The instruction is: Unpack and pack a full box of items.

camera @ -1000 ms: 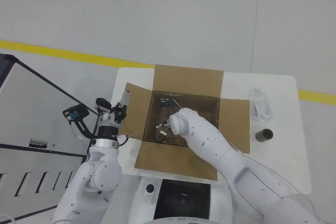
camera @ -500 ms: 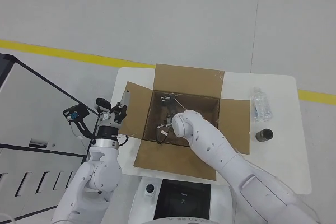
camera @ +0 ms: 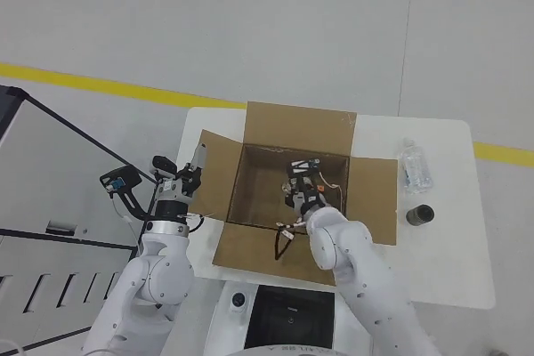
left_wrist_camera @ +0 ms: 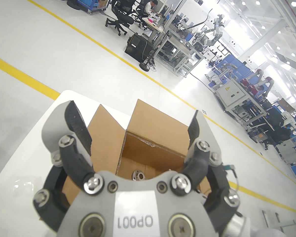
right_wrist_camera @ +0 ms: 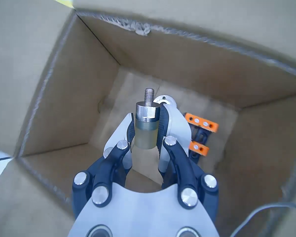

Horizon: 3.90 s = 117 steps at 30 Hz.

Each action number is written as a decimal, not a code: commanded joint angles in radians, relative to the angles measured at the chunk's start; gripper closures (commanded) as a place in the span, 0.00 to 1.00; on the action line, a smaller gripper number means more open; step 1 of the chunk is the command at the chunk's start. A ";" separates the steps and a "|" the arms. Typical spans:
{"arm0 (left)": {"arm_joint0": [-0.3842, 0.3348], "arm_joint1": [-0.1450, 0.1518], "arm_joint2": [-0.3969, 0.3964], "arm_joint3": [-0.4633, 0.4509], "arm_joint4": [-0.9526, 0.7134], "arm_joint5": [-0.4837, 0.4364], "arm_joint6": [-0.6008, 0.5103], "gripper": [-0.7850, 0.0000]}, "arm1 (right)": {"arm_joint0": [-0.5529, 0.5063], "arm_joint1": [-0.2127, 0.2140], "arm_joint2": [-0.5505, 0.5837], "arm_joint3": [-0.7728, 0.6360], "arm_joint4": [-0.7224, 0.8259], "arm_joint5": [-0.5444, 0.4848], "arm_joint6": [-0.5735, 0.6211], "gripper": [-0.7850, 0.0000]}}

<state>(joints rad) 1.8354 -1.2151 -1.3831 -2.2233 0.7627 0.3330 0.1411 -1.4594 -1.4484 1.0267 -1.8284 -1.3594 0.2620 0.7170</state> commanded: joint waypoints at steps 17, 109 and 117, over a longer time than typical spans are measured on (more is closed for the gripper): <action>0.000 0.000 0.000 0.000 0.000 0.000 0.000 0.00 | -0.556 0.073 0.752 -0.388 0.508 -0.243 -0.129 1.00; 0.000 0.000 0.000 0.000 0.000 0.000 0.000 0.00 | -0.148 0.233 1.197 0.396 0.986 -0.425 0.516 1.00; 0.000 0.000 0.000 0.000 0.000 0.000 0.000 0.00 | -0.126 0.236 1.135 0.448 0.980 -0.421 0.470 1.00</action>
<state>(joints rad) 1.8354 -1.2151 -1.3831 -2.2233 0.7627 0.3330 0.1411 -1.5981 -1.2144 2.1738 -1.3971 -0.3767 -0.1617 1.1920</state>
